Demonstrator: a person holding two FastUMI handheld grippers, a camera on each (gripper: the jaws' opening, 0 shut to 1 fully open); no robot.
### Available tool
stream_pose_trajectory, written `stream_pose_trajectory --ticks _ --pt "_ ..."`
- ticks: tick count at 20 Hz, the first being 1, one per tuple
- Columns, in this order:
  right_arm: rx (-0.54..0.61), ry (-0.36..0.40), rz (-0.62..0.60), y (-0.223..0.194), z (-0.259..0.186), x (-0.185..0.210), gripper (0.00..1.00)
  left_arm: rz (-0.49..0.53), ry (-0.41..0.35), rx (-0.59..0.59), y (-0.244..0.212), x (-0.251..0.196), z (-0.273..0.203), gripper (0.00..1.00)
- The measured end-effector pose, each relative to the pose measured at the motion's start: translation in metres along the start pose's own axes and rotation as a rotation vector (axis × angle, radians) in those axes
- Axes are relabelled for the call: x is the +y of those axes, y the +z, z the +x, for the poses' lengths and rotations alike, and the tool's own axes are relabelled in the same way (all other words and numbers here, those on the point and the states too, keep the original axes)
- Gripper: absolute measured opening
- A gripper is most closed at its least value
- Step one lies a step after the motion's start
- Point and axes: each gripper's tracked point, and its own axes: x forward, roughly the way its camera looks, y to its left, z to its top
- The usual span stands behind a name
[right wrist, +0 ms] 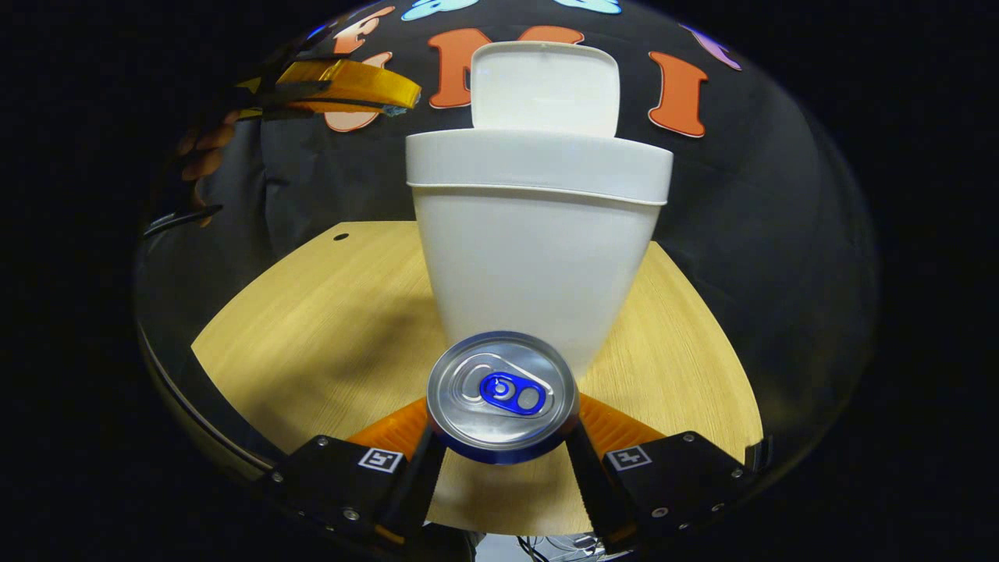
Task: Press the lid of the desktop garbage bin to open it, pick up the crumpled paper on the desktop and throw it into the bin, then pick up the pop can on the desktop and drop it into the bin, and finally close the garbage bin lid.
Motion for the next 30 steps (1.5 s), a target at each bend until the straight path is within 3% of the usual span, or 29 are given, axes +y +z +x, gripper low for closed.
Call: stream_pose_trajectory --ticks 1,2,11,12,13,14,15,19,22,25,30 --pt "-0.004 -0.012 0.0 -0.001 -0.002 -0.004 0.75 0.002 -0.007 -0.001 0.001 -0.005 0.003 0.16" --pt "-0.005 -0.015 0.003 -0.001 -0.003 -0.006 0.8 0.007 -0.014 0.0 0.001 -0.009 0.007 0.16" --pt "-0.028 -0.07 0.044 0.008 -0.018 -0.027 0.8 0.016 -0.059 0.044 -0.02 -0.028 0.028 0.16" --pt "-0.034 -0.079 0.045 0.012 -0.019 -0.03 0.75 0.026 -0.06 0.043 -0.022 -0.027 0.026 0.18" --pt "-0.041 -0.084 0.047 0.015 -0.021 -0.031 0.8 0.03 -0.063 0.044 -0.023 -0.029 0.027 0.2" --pt "-0.049 -0.091 0.048 0.021 -0.023 -0.034 0.75 0.027 -0.065 0.046 -0.022 -0.029 0.026 0.19" --pt "-0.058 -0.099 0.049 0.025 -0.027 -0.037 0.8 0.024 -0.062 0.048 -0.023 -0.028 0.026 0.19" --pt "-0.096 -0.138 0.047 0.045 -0.034 -0.056 0.8 0.007 -0.056 0.051 -0.03 -0.023 0.023 0.3" --pt "-0.13 -0.159 0.045 0.066 -0.042 -0.068 0.8 0.009 -0.055 0.039 -0.028 -0.02 0.02 0.45" --pt "-0.173 -0.172 0.035 0.093 -0.052 -0.078 0.8 0.019 -0.062 0.029 -0.026 -0.024 0.014 0.52" --pt "-0.252 -0.166 -0.011 0.132 -0.076 -0.083 0.8 0.029 -0.041 0.017 -0.028 -0.013 0.0 0.74"
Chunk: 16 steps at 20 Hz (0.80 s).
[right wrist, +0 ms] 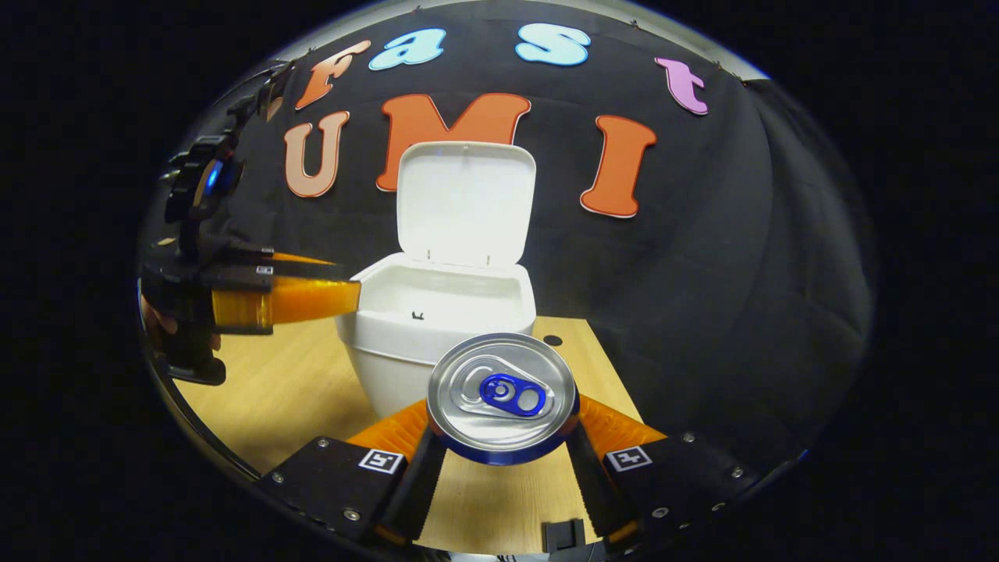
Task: Press the lid of the desktop garbage bin to open it, pick up the crumpled paper on the desktop and throw it into the bin, then pick up the pop can on the desktop and drop it into the bin, and finally close the garbage bin lid.
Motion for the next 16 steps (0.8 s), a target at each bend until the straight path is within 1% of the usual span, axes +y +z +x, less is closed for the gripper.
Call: stream_pose_trajectory --ticks 1,2,3,4,5,6,7,8,14,16 --pt "-0.013 0.003 -0.007 0.01 0.0 -0.002 0.8 -0.001 0.01 -0.005 0.0 0.004 -0.004 0.74" --pt "-0.024 0.008 -0.012 0.019 0.003 -0.002 0.75 -0.003 0.017 -0.008 -0.001 0.006 -0.008 0.75" --pt "-0.036 0.012 -0.018 0.027 0.006 -0.001 0.8 -0.004 0.03 -0.011 -0.001 0.011 -0.011 0.8" --pt "-0.045 0.017 -0.021 0.035 0.008 0.0 0.8 -0.004 0.043 -0.014 0.0 0.016 -0.015 0.88" --pt "-0.055 0.02 -0.025 0.04 0.006 -0.001 0.8 -0.005 0.056 -0.015 -0.002 0.019 -0.018 0.92" --pt "-0.062 0.02 -0.028 0.045 0.006 -0.003 0.8 -0.009 0.069 -0.015 -0.004 0.023 -0.022 0.92" --pt "-0.068 0.024 -0.03 0.049 0.004 -0.002 0.8 -0.013 0.082 -0.016 -0.005 0.028 -0.026 0.89" --pt "-0.072 0.024 -0.029 0.054 0.004 -0.003 0.8 -0.019 0.095 -0.015 -0.006 0.033 -0.029 0.94" --pt "-0.095 0.046 -0.057 0.075 0.013 0.0 0.8 -0.058 0.168 -0.005 -0.021 0.054 -0.05 0.94" --pt "-0.099 0.053 -0.061 0.079 0.018 0.002 0.8 -0.063 0.205 0.0 -0.026 0.061 -0.057 0.93"
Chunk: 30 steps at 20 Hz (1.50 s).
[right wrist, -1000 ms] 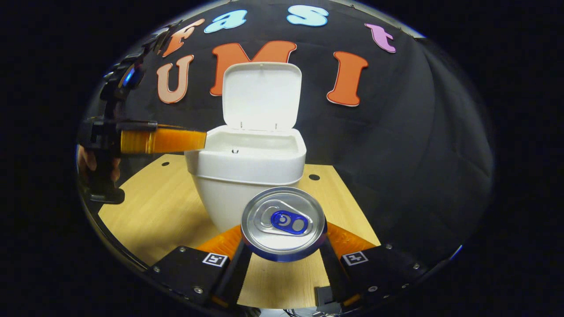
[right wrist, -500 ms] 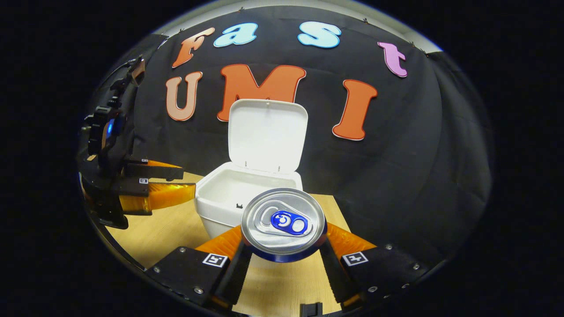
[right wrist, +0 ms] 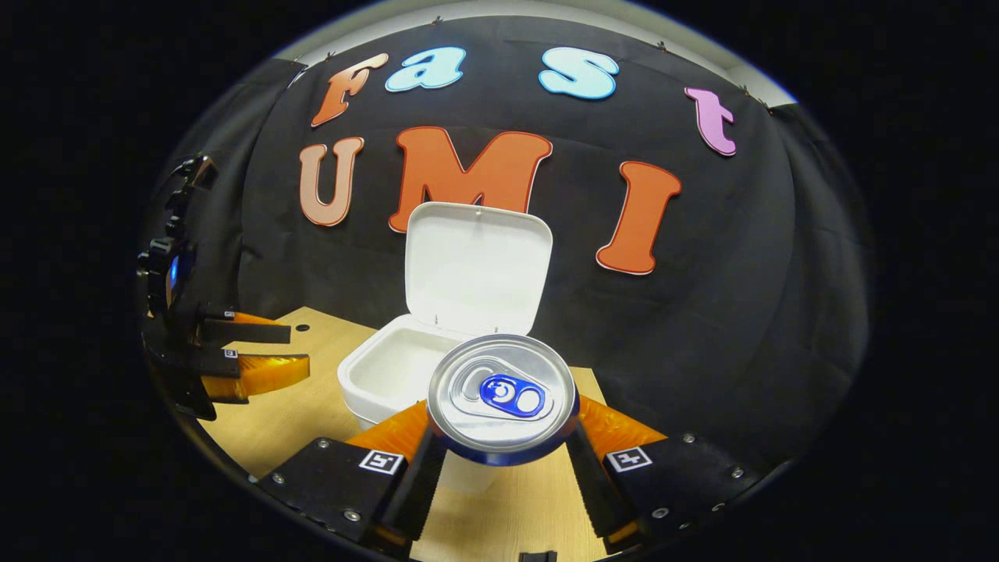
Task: Press the lid of the desktop garbage bin to open it, pick up the crumpled paper on the desktop and throw it into the bin, then pick up the pop can on the desktop and drop it into the bin, and finally close the garbage bin lid.
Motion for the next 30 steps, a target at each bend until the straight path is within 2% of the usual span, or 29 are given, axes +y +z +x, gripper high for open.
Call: stream_pose_trajectory --ticks 5,9,16,18,23,30 --pt "-0.026 0.037 -0.015 0.015 0.013 0.005 0.79 -0.032 0.082 0.001 -0.006 0.023 -0.012 0.94" --pt "-0.038 0.068 -0.021 0.022 0.028 0.007 0.8 -0.049 0.174 -0.011 -0.008 0.045 -0.022 0.94" --pt "-0.002 0.137 -0.053 0.008 0.056 0.016 0.8 -0.102 0.313 -0.014 -0.015 0.067 -0.039 0.92" --pt "0.016 0.154 -0.06 0.001 0.062 0.018 0.8 -0.117 0.343 -0.004 -0.022 0.071 -0.046 0.94" --pt "0.054 0.186 -0.055 -0.016 0.071 0.018 0.8 -0.131 0.396 0.019 -0.038 0.077 -0.057 0.94" --pt "0.096 0.224 -0.055 -0.028 0.078 0.022 0.8 -0.164 0.422 0.038 -0.047 0.076 -0.056 0.94"
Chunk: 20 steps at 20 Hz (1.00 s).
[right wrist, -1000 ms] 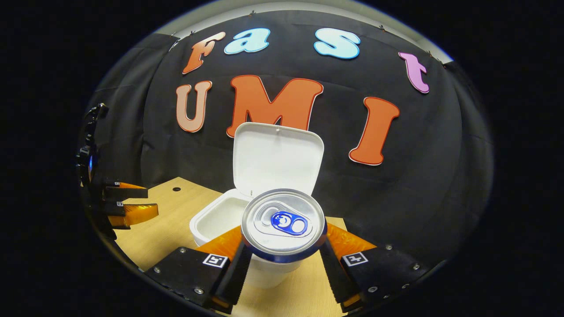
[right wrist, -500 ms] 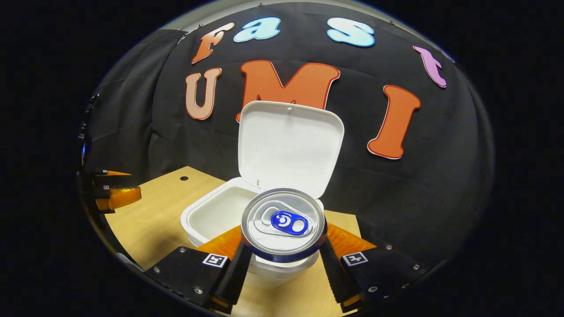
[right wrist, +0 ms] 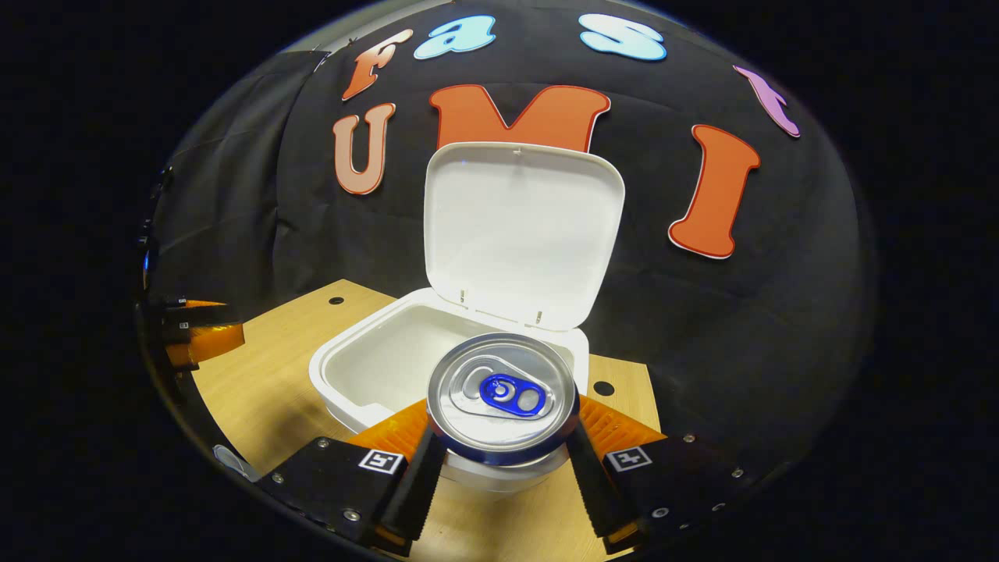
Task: Press the lid of the desktop garbage bin to open it, pick up the crumpled paper on the desktop and throw it into the bin, then pick up the pop can on the desktop and drop it into the bin, and finally close the garbage bin lid.
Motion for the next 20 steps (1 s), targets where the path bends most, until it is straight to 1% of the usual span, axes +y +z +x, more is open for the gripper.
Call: stream_pose_trajectory --ticks 2,7,11,13,14,15,17,18,20 --pt "-0.005 0.018 0.017 0.001 0.002 0.003 0.8 -0.011 -0.002 0.011 -0.004 -0.002 0.0 0.94" --pt "-0.001 0.004 0.036 0.0 0.001 0.002 0.82 -0.002 -0.012 0.032 -0.009 0.0 0.003 0.94" --pt "-0.012 -0.024 0.048 0.005 -0.006 0.0 0.83 0.013 -0.039 0.027 -0.005 0.001 0.012 0.94" --pt "-0.028 -0.038 0.049 0.014 -0.005 0.0 0.83 0.023 -0.049 0.013 0.002 0.004 0.014 0.94" --pt "-0.039 -0.045 0.049 0.022 -0.004 -0.001 0.83 0.027 -0.055 0.008 0.004 0.005 0.015 0.92" --pt "-0.052 -0.052 0.047 0.029 -0.003 -0.001 0.84 0.031 -0.058 0.003 0.006 0.008 0.014 0.94" --pt "-0.082 -0.065 0.036 0.047 -0.003 -0.002 0.84 0.04 -0.06 -0.002 0.007 0.015 0.014 0.94" --pt "-0.098 -0.073 0.03 0.058 -0.002 -0.003 0.84 0.042 -0.058 -0.005 0.008 0.019 0.014 0.92" --pt "-0.136 -0.084 0.018 0.079 0.0 -0.005 0.84 0.039 -0.05 -0.01 0.009 0.028 0.012 0.94"
